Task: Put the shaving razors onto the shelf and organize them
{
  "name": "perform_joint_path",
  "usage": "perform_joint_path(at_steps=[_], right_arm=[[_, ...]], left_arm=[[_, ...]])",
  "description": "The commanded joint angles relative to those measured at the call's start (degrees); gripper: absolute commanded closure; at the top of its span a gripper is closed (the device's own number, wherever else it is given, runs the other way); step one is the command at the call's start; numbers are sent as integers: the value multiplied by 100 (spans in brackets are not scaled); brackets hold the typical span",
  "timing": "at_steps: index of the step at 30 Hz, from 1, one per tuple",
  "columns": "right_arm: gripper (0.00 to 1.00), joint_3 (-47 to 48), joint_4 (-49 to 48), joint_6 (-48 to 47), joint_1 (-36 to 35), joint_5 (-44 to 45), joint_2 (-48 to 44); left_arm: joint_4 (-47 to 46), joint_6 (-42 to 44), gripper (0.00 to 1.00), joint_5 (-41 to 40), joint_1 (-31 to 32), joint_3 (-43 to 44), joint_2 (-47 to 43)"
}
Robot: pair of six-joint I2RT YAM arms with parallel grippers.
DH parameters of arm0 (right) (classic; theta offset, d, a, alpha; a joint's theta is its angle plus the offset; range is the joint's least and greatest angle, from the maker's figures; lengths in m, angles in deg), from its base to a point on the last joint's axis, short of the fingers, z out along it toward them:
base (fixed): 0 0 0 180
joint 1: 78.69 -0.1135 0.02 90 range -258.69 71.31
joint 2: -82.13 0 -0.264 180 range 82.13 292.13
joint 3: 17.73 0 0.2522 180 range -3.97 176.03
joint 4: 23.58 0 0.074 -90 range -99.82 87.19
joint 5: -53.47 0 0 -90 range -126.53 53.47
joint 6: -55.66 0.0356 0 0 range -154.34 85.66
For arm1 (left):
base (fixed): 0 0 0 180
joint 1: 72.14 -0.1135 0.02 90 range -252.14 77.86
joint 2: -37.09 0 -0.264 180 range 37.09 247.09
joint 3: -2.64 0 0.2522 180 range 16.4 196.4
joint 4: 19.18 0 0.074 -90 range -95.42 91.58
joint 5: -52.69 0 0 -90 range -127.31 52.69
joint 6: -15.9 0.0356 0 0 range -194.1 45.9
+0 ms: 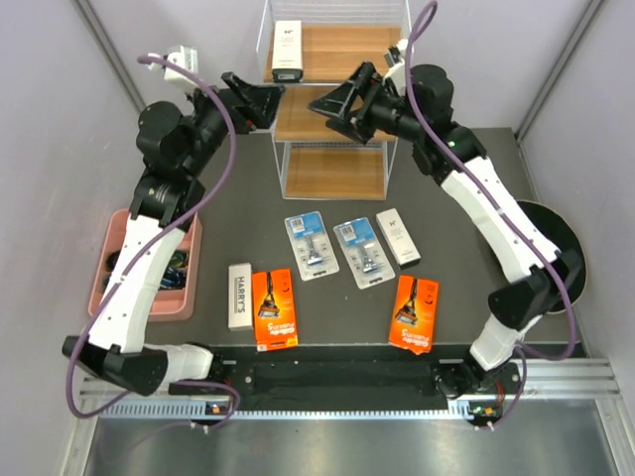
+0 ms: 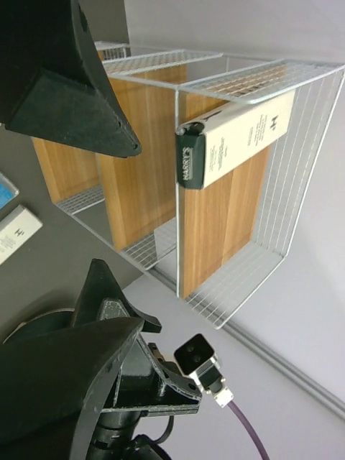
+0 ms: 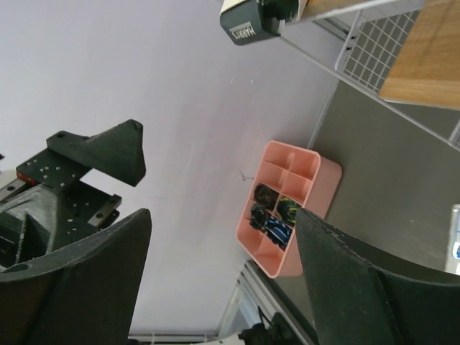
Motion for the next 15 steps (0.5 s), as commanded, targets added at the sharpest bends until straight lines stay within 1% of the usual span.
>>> perform_joint_path(at_steps=[1, 6, 13, 15], right_arm=[[19, -439, 355, -670, -83, 250, -621], [18, -1237, 619, -1075, -163, 443, -1042], [17, -2030, 988, -1532, -163, 839, -1552], [14, -2389, 1024, -1550, -171, 988, -1649]], left_arm=[[389, 249, 1, 390, -20, -373, -266], [961, 477, 1, 452, -20, -690, -495], [1647, 627, 1, 646, -20, -944, -600], [1726, 583, 1, 629, -20, -1093, -636]])
